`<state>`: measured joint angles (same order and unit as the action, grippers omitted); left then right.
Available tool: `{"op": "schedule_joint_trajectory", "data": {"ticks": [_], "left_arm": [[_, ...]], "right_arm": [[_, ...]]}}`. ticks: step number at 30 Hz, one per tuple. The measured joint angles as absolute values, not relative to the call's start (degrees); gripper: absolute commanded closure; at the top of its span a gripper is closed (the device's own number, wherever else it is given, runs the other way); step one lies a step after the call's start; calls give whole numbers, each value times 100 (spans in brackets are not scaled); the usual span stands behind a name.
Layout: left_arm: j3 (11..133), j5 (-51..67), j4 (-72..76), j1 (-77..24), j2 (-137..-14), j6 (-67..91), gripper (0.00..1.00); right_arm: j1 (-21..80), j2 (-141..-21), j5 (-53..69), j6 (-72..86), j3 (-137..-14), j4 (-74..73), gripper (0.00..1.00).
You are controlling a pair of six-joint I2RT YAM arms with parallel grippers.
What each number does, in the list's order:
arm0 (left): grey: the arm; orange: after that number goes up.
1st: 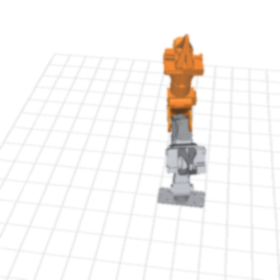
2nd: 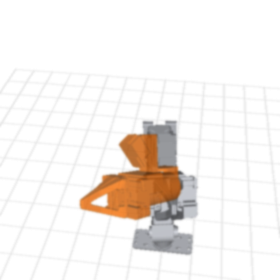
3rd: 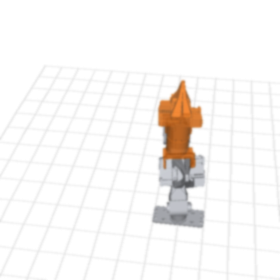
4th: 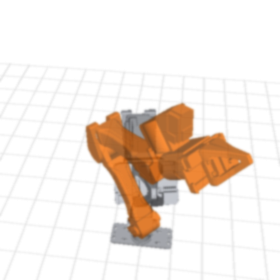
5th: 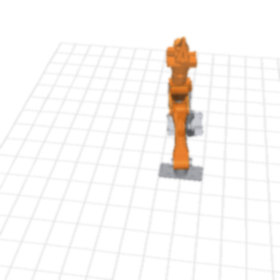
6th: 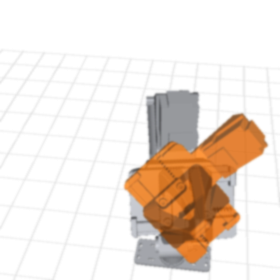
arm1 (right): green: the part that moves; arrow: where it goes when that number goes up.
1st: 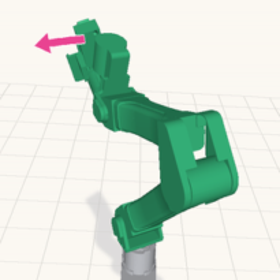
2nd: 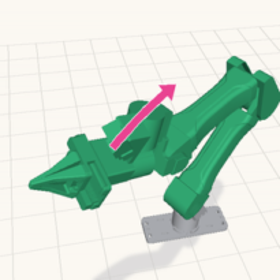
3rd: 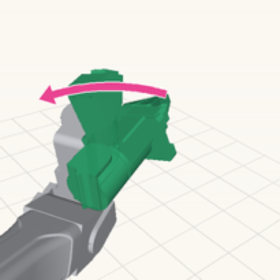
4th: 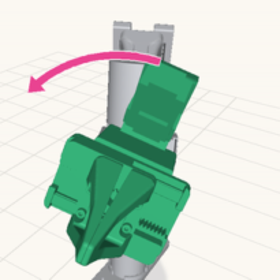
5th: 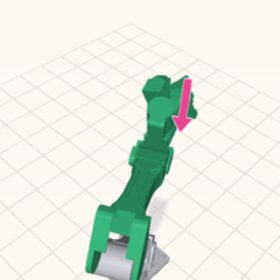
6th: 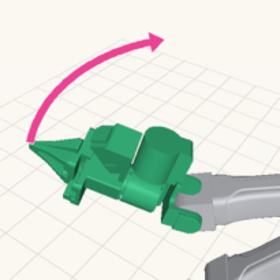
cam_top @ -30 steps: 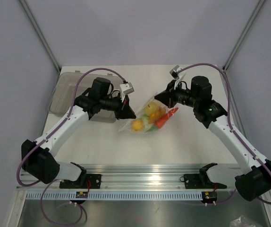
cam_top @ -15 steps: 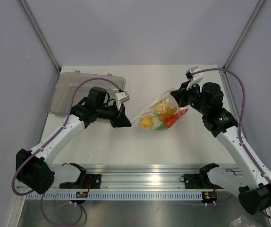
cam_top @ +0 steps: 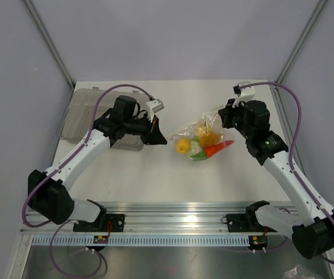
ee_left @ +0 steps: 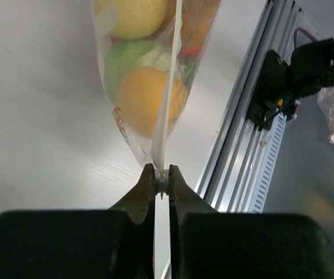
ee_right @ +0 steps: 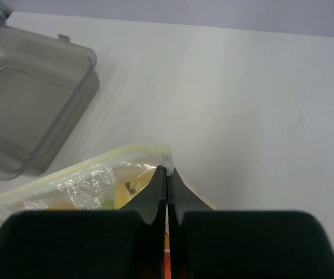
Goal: Place the food in the zip-top bag and seal the zipper
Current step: Place the zipper food storage bag at the center of the board.
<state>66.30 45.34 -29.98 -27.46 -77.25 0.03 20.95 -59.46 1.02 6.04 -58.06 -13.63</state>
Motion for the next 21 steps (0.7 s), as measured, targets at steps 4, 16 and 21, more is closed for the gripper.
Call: {"op": "schedule_joint_trajectory", "data": {"ticks": [4, 16, 21], "left_arm": [[7841, 4438, -2980, -2738, -8552, 209, 100], [8071, 4359, -3028, -2926, -8423, 351, 5], [7669, 3516, -3457, -3004, -7614, 475, 4]], "right_arm": [[1992, -6790, -690, 609, -6366, -1061, 100], [1944, -5645, -1155, 1129, -5642, -1063, 0], [1944, -4845, -1625, 1540, -5487, -2108, 0]]}}
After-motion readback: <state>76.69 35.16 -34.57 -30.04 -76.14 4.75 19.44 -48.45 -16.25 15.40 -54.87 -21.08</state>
